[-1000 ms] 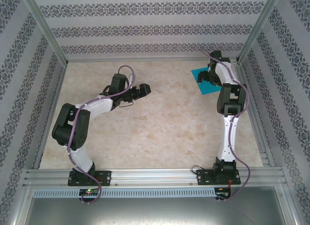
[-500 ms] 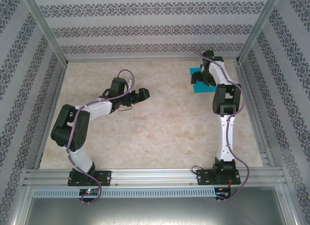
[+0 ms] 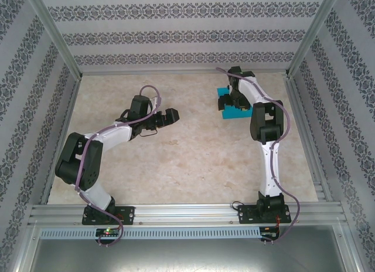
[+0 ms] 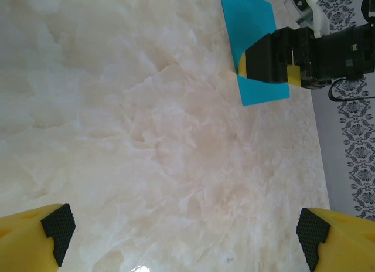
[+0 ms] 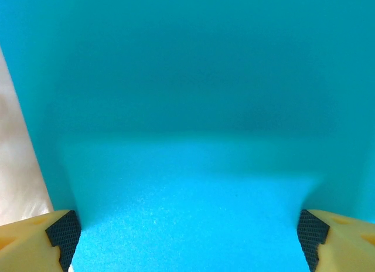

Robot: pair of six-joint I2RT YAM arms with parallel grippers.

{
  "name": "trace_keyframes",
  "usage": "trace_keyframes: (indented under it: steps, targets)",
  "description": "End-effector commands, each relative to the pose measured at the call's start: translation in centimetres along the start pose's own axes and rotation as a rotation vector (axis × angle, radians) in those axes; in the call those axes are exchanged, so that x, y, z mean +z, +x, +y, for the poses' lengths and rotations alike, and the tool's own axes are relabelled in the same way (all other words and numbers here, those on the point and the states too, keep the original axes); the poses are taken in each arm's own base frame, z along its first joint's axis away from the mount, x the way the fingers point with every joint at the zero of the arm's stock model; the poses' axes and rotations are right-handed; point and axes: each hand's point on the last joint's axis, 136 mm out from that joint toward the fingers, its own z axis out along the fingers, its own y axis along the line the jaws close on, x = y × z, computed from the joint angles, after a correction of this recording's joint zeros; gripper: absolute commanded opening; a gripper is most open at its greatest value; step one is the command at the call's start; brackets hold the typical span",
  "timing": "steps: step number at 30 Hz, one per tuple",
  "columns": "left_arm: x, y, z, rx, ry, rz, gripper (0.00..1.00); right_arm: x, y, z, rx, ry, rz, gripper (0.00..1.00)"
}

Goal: Fold a paper plane with a square sheet of paper (pick it up from the middle)
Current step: Move the square sheet of paper to the center of the table.

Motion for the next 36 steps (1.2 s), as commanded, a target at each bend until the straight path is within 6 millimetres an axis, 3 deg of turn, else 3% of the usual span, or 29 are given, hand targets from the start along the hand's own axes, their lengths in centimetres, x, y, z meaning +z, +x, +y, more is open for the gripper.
trace_keyframes:
  steps: [1,3,7,11,18,24,31,36]
  targets:
    - [-0.8,0.3,-0.7,0.041,0.001,-0.008,1.0,-2.6,1.2,0.4,0.014,-0.02,-0.008,0.97]
    - [-1.0,0.4,-0.8,0.043,0.004,-0.01,1.0,-3.6,1.0,0.4,0.034,-0.04,-0.048,0.97]
    - [-1.4,0.5,-0.9,0.046,0.002,-0.016,1.0,-4.5,0.2,-1.8,0.145,-0.053,-0.107,0.96]
    - [-1.7,0.5,-0.7,0.049,-0.006,-0.021,1.0,-3.5,-1.2,-3.8,0.199,-0.021,-0.139,0.94]
    - [-1.9,0.5,-0.7,0.048,-0.015,-0.023,1.0,-1.7,-2.9,-4.9,0.21,-0.011,-0.105,0.88]
    - [-1.8,0.3,-0.7,0.049,-0.022,-0.021,1.0,-0.3,-3.2,-4.1,0.216,-0.054,-0.053,0.77]
    - [-1.5,0.4,-0.4,0.041,-0.024,-0.017,1.0,1.0,-1.6,-3.0,0.168,-0.054,0.031,0.66]
    - [-1.2,0.5,-0.3,0.041,-0.024,-0.009,1.0,1.0,-0.6,-2.1,0.068,0.046,0.067,0.67]
